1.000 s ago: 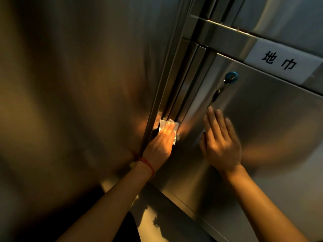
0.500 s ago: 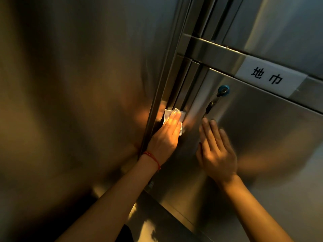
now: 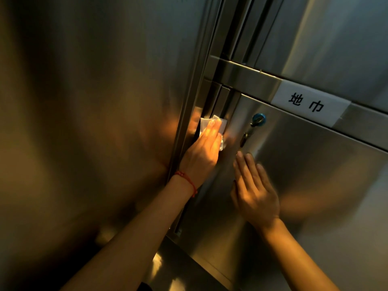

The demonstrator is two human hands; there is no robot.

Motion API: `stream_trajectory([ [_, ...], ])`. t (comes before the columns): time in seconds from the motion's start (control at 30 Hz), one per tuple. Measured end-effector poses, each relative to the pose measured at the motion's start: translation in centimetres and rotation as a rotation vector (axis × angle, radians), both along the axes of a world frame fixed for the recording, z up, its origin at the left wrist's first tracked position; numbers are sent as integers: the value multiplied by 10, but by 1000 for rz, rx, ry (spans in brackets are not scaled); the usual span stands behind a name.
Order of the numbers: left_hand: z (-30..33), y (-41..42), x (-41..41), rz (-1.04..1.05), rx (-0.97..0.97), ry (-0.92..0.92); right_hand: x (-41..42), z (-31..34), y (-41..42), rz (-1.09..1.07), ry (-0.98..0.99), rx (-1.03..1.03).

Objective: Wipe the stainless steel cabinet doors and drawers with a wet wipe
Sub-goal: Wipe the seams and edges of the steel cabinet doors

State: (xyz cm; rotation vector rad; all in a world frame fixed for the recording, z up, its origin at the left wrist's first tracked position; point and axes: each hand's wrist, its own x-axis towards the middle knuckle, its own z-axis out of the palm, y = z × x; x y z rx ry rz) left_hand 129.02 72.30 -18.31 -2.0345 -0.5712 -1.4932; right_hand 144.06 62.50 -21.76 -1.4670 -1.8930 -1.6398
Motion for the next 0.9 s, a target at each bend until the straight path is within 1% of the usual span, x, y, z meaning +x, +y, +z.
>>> stream_trajectory([
  [0.1, 8, 1, 0, -6, 6, -8, -1, 1, -1, -7, 2, 1],
  [0.23, 20, 4, 1, 34, 31, 27, -1, 2, -1, -30, -12, -8],
  [0.5, 37, 6, 3, -1, 20, -16, -1, 2, -2, -22, 6, -18],
  [0.67, 39, 2, 1, -25, -85, -16, -3, 1, -2, -28, 12, -24],
  [0.9, 17, 1, -3, -11, 18, 43, -4, 4, -4, -42, 8, -15],
])
